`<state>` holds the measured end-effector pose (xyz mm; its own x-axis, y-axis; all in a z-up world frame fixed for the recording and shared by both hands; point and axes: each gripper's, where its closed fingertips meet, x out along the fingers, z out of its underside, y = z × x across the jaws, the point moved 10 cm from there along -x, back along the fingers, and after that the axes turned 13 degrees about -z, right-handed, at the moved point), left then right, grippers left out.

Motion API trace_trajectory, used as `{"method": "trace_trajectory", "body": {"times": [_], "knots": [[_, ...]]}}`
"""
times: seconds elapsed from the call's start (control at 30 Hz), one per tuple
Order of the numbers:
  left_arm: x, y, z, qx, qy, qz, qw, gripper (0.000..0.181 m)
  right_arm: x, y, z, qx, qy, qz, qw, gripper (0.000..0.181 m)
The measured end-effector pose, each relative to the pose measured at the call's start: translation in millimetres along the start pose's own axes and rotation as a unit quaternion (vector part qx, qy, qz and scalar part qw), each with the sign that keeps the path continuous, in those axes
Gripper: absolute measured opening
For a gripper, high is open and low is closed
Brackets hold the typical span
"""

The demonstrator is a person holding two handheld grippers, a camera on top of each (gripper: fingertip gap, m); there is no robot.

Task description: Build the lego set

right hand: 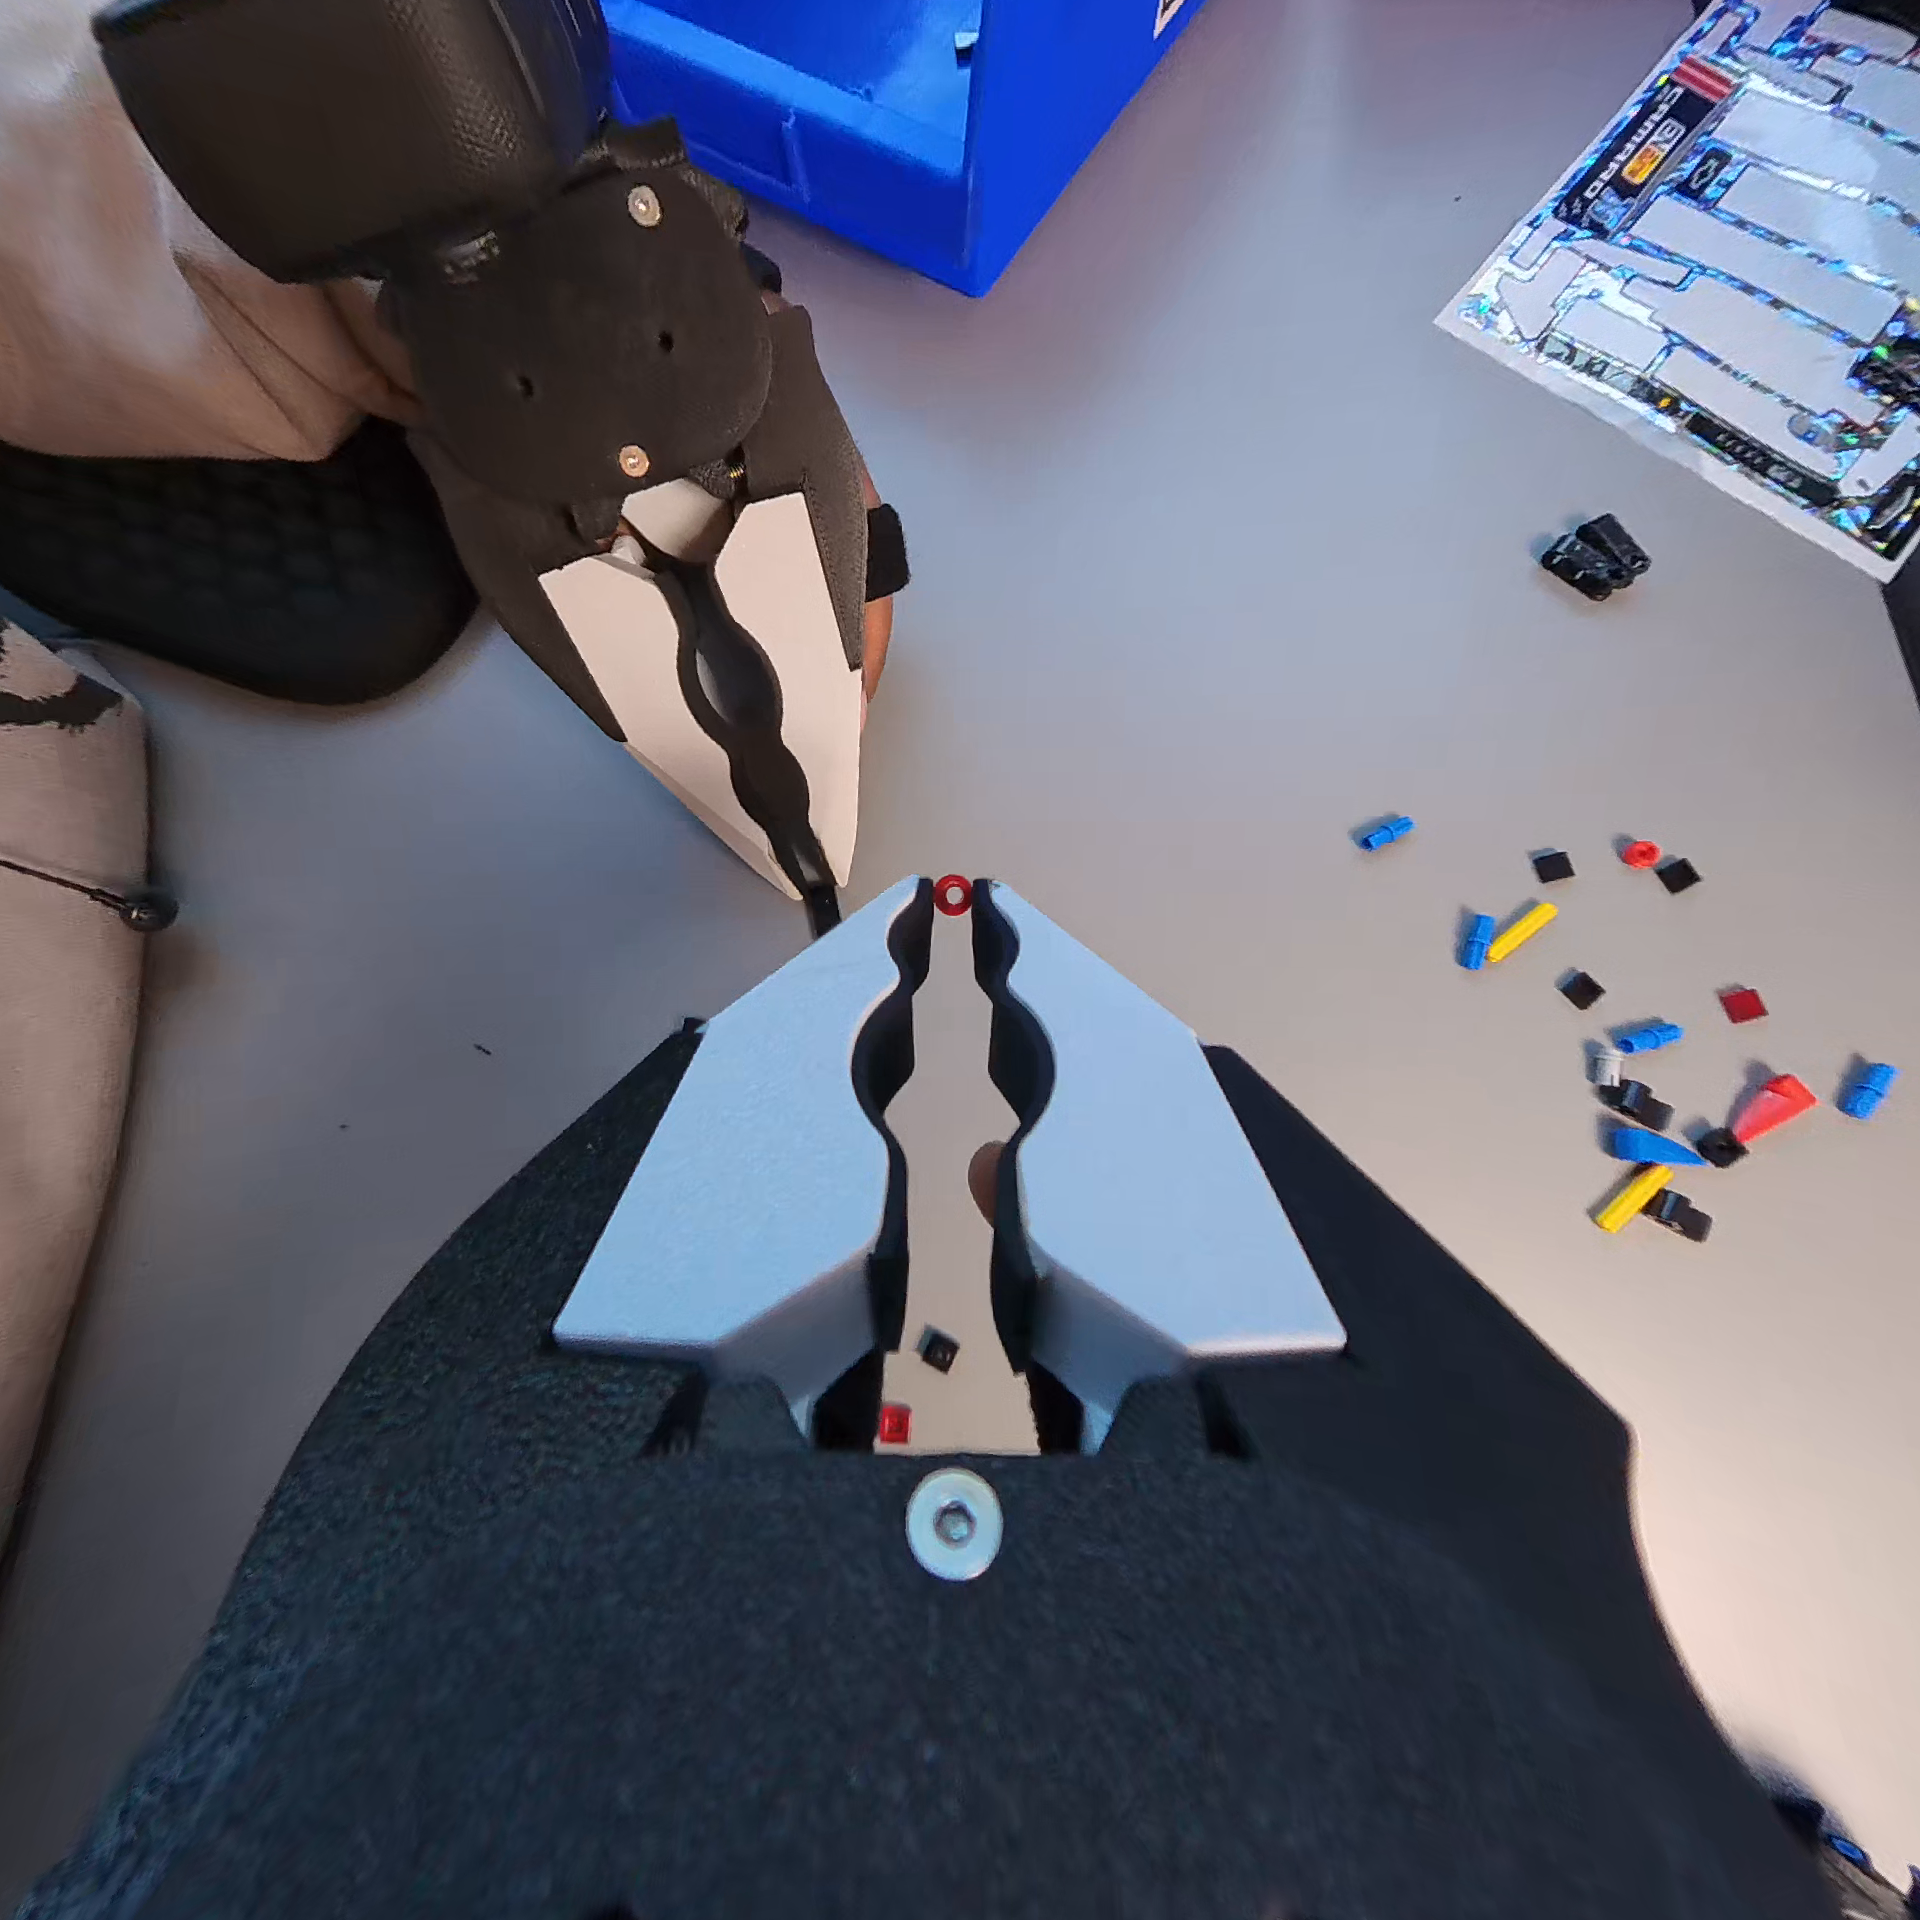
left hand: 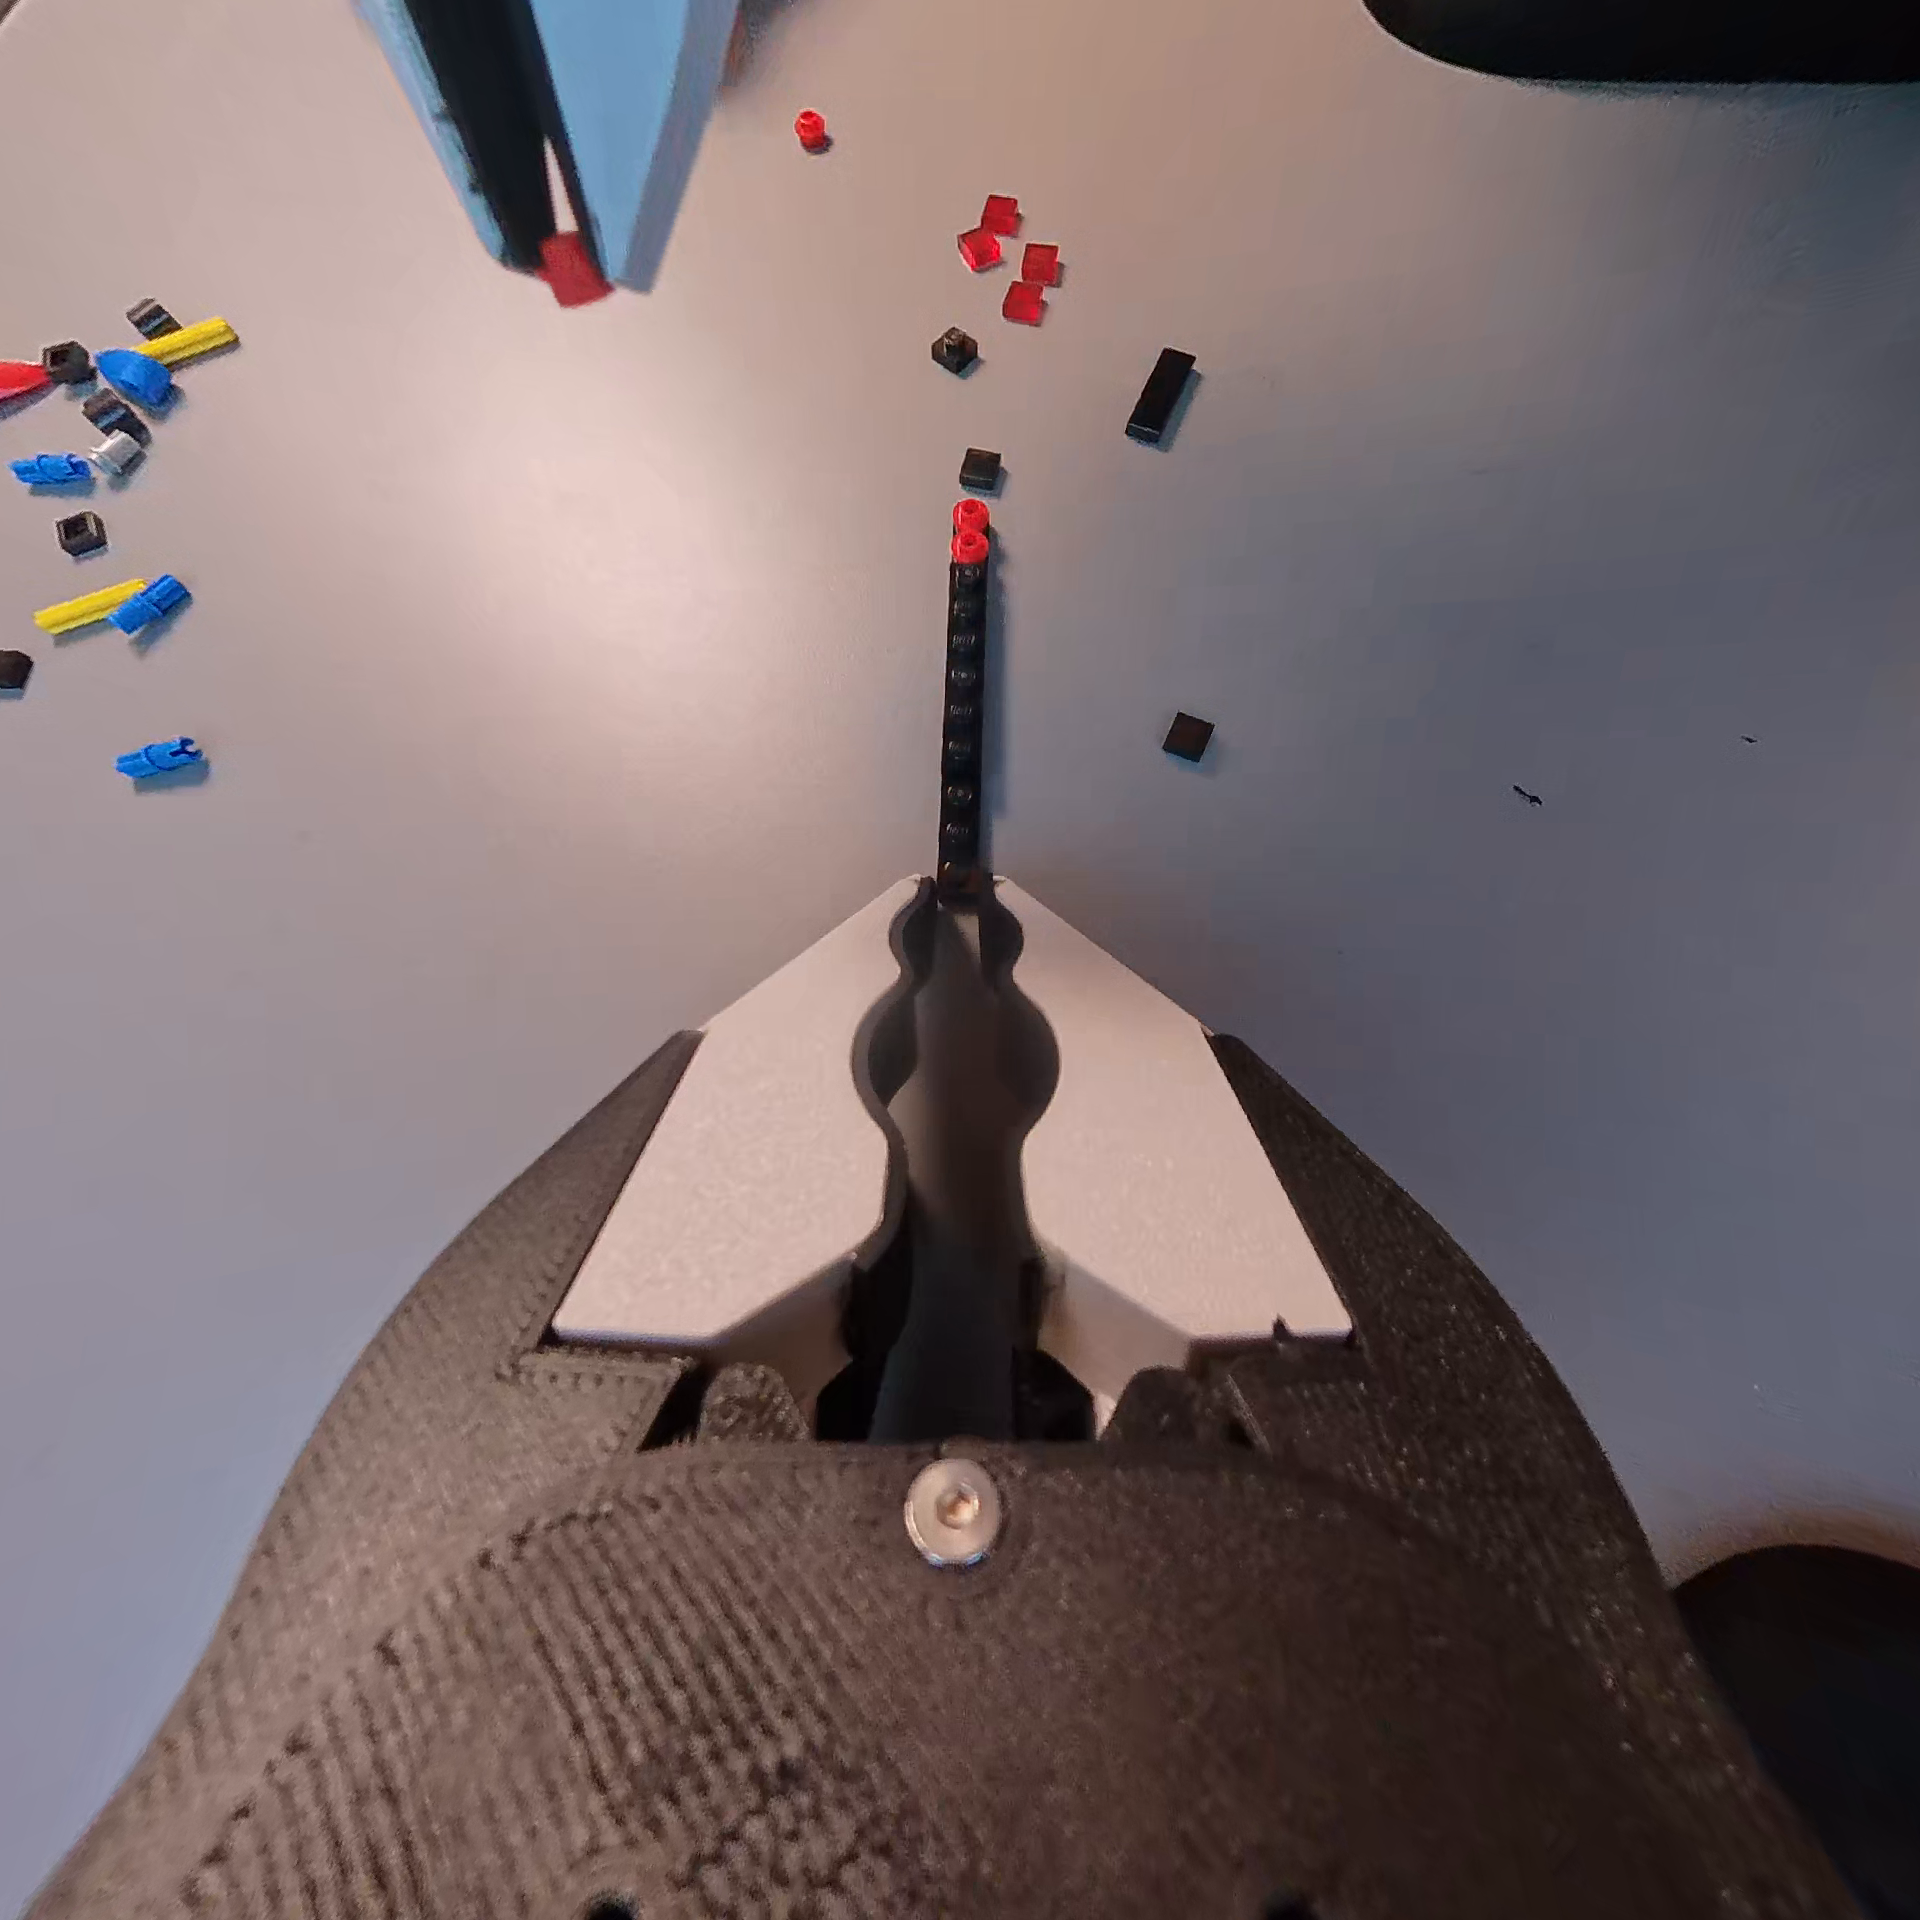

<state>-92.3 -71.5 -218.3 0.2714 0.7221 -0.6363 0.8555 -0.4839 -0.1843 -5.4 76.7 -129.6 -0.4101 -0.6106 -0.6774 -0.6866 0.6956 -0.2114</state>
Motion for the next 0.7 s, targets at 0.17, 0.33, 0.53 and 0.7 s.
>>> {"method": "trace_trajectory", "body": {"times": [0.17,0.33,0.53,0.7], "knots": [[0.7,0.8,-0.6,0.001,0.002,-0.001,1.000,0.008,20.4,-9.3,4.9,-0.020,-0.062,-0.027,0.998,0.004],[0.8,1.5,-0.7,0.005,0.003,0.000,1.000,0.006,62.3,-17.7,12.8,-0.051,-0.126,-0.038,0.990,0.005],[0.7,2.3,-1.1,0.006,0.002,-0.002,1.000,0.006,78.4,-17.5,17.2,-0.058,-0.157,-0.037,0.985,0.004],[0.9,2.7,-1.4,0.007,0.002,-0.002,1.000,0.006,80.9,-17.2,19.2,-0.056,-0.165,-0.037,0.984,0.004]]}}
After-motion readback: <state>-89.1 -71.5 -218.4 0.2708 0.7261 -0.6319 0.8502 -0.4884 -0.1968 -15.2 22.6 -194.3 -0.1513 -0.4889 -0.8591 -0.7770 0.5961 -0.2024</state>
